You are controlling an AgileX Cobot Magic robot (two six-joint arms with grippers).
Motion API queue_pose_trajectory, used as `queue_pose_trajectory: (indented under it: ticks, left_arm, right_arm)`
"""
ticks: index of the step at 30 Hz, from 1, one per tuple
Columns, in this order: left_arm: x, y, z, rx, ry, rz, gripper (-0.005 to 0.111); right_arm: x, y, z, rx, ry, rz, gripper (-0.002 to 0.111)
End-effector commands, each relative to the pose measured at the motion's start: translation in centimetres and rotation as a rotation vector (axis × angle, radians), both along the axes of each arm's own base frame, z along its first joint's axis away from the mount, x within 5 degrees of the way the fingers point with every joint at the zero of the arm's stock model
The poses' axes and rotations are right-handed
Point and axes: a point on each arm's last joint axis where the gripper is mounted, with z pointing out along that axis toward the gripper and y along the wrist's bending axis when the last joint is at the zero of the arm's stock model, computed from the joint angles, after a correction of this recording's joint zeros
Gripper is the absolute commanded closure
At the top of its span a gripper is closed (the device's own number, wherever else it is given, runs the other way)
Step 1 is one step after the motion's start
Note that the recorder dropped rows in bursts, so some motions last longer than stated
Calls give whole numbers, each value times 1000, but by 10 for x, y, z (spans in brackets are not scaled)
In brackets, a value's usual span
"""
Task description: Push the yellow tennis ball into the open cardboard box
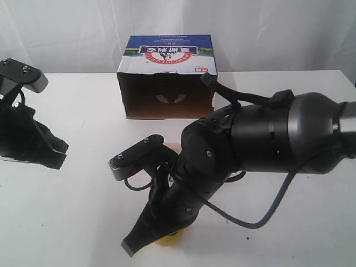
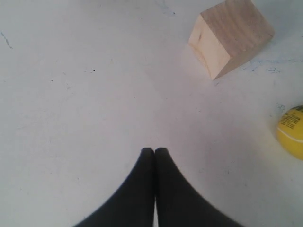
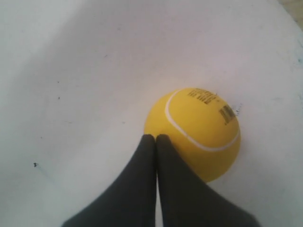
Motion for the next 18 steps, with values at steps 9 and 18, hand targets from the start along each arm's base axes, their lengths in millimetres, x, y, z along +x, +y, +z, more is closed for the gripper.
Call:
queue_pose_trajectory:
  ticks: [9,18]
  left_arm:
    - [0,-2,2,-14,0,-4,107]
    - [0,-2,2,-14,0,-4,107]
  right_arm:
    - [9,-13,-4,-143,-88,-19,108]
    - [29,-30,-4,-146,-88,-98,108]
